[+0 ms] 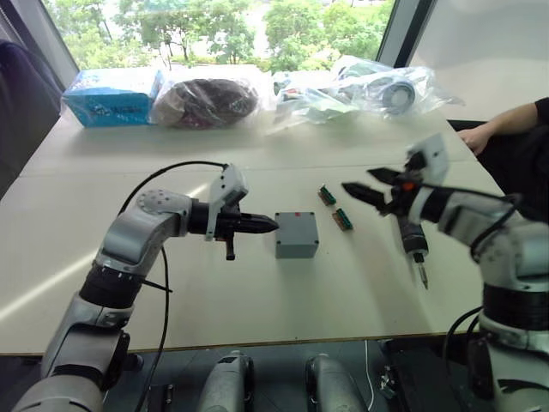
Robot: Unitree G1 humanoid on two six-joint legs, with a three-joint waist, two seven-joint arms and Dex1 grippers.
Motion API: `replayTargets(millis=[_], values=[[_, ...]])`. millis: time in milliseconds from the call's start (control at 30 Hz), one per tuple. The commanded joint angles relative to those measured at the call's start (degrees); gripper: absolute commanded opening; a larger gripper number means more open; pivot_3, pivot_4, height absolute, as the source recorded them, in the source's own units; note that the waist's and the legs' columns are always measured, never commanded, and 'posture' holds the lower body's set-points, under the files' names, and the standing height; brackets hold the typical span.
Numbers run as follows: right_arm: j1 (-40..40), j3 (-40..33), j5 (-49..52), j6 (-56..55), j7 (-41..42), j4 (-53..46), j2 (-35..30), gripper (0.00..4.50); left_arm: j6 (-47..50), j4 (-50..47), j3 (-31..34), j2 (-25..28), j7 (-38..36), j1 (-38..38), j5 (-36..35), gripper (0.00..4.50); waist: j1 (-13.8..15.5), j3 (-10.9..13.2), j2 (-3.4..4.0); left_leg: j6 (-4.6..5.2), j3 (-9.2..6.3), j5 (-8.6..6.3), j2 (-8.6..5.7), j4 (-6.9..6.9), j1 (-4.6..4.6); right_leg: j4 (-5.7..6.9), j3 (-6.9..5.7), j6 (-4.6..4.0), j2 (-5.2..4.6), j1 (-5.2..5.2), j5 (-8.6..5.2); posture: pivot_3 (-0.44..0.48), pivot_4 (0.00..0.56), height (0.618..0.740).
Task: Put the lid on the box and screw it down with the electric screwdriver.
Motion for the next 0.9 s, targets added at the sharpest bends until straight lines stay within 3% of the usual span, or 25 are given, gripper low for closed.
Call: replayTargets(millis=[33, 233, 333, 633, 900], values=[[-6.59, 0.77, -0.63, 17.20, -2.69, 5.61, -8.90, 4.50, -2.35, -3.93, -2.12, 0.09, -3.44, -2.03, -0.93, 0.00, -0.07, 0.00, 0.00, 0.00, 0.01, 0.00, 0.00, -0.01, 0.00, -0.01, 0.00, 0.00, -0.01, 0.00, 0.00, 0.000, 0.150, 0.740], [-12.10, 14.50, -0.12, 26.72, 3.93, 18.24, -21.06, 4.50, -5.23, -4.47, -4.58, -0.84, -4.81, -2.91, 0.21, 0.00, -0.40, 0.00, 0.01, 0.04, 0.10, -0.02, -0.01, -0.02, -0.01, -0.03, 0.04, -0.16, -0.07, -0.05, -0.08, 0.000, 0.150, 0.740], [-14.88, 20.77, -0.63, 25.71, 8.34, 24.32, -23.28, 4.50, -5.56, -5.13, -5.13, -1.34, -4.36, -2.62, 0.45, 0.00, -0.55, 0.00, 0.01, 0.06, 0.13, -0.03, -0.01, -0.02, -0.01, -0.05, 0.06, -0.08, -0.07, -0.07, -0.04, 0.000, 0.150, 0.740], [-22.29, 37.07, -7.89, 16.89, 18.52, 38.41, -21.71, 4.50, -4.16, -8.44, -4.75, -1.51, -1.35, 0.21, -0.52, 0.00, -0.35, 0.01, 0.03, 0.07, 0.22, -0.04, -0.01, 0.00, -0.03, -0.06, 0.10, 0.00, -0.05, -0.11, 0.00, 0.000, 0.150, 0.740], [-26.24, 45.96, -18.30, 6.71, 25.00, 51.29, -16.41, 4.50, -2.65, -10.02, -3.90, -1.58, 1.65, 1.72, -1.13, 0.00, -0.42, 0.00, 0.03, 0.07, 0.24, -0.04, -0.05, 0.07, -0.05, -0.03, 0.10, 0.02, -0.04, -0.11, 0.01, 0.000, 0.150, 0.740]])
